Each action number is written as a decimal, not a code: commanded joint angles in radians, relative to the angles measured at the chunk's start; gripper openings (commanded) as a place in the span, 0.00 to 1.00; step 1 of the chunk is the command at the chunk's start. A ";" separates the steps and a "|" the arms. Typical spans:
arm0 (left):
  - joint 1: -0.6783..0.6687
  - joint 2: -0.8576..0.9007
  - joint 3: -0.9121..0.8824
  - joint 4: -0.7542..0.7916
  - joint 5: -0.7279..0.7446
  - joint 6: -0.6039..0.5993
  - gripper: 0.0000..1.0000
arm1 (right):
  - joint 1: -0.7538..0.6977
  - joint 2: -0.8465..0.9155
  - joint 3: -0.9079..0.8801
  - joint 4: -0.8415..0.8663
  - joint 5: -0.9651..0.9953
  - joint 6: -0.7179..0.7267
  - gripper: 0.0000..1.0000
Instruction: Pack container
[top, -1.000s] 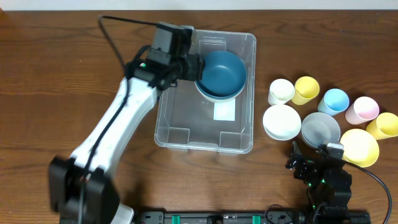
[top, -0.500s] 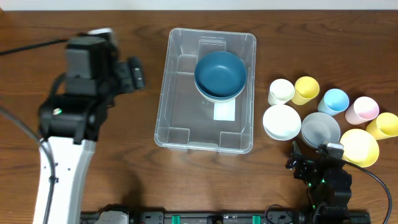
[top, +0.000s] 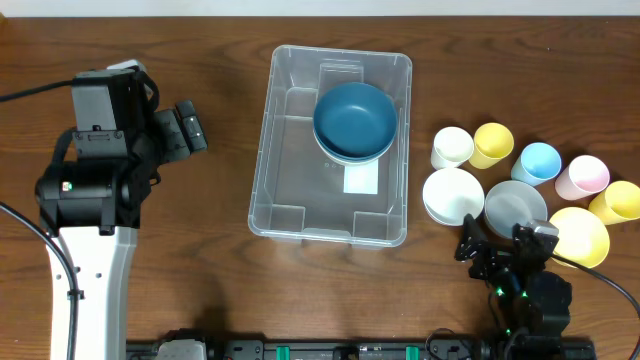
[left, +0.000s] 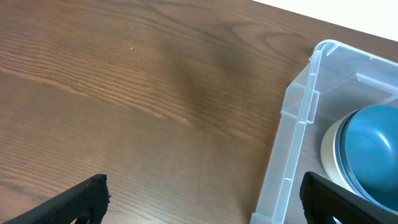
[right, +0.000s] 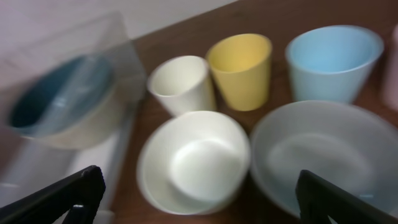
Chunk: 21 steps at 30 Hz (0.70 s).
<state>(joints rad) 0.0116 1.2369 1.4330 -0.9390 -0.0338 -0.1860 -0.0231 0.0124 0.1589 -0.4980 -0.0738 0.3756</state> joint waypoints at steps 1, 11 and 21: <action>0.005 0.005 0.002 -0.003 -0.012 -0.002 0.98 | -0.010 -0.005 0.007 0.010 -0.096 0.155 0.99; 0.005 0.005 0.002 -0.003 -0.012 -0.002 0.98 | -0.010 0.238 0.255 -0.036 0.056 0.058 0.99; 0.005 0.005 0.002 -0.003 -0.012 -0.002 0.98 | -0.034 0.819 0.734 -0.298 0.165 0.016 0.99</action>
<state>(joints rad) 0.0116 1.2373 1.4330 -0.9390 -0.0338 -0.1860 -0.0257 0.7246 0.8074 -0.7498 0.0418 0.4255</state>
